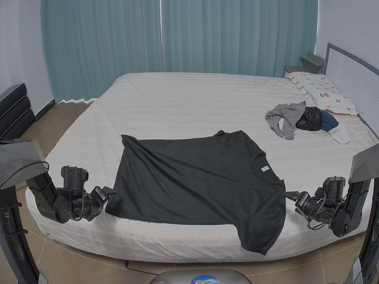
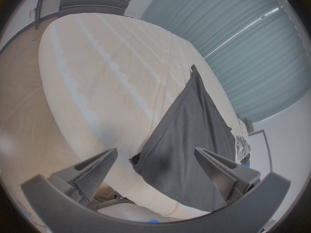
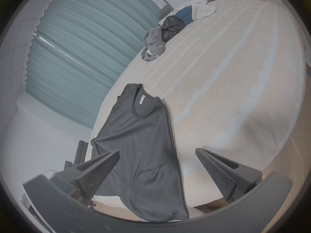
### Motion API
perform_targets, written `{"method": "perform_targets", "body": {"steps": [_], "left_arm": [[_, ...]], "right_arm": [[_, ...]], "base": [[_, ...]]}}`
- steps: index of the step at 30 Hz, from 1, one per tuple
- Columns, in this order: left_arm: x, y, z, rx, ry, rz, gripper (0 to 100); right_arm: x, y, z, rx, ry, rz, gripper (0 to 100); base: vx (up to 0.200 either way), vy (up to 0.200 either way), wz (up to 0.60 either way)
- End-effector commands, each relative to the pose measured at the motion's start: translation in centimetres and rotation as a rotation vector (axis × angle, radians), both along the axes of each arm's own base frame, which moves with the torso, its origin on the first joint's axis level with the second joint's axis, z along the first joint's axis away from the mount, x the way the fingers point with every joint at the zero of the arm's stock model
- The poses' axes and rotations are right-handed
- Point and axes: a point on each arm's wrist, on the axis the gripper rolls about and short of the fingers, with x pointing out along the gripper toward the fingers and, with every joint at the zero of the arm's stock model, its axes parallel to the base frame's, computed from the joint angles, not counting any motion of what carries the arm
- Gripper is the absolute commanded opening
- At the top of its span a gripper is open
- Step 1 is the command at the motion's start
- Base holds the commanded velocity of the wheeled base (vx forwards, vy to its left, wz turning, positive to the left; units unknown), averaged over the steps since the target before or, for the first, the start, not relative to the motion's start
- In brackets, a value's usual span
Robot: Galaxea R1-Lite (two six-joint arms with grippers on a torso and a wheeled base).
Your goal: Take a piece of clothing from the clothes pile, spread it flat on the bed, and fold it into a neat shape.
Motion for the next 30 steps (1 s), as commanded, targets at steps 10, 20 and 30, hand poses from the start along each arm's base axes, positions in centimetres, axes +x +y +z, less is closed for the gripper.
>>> {"method": "perform_targets", "body": {"steps": [10,20,30], "left_arm": [[2.7,-1.3,-1.8,0.067,-0.007,0.006,100],[2.3,-1.2,-2.0,0.077,0.009,-0.001,0],[-1.1,1.2,-0.8,0.151,0.046,-0.004,0]], "right_arm": [[-0.1,0.4,0.1,-0.001,-0.003,0.012,100],[-0.4,0.7,-0.1,-0.005,0.006,0.024,100],[-0.7,2.7,-1.5,-0.011,0.052,0.098,100]], "base": [[0.000,0.000,0.00],[0.000,0.000,0.00],[0.000,0.000,0.00]]}}
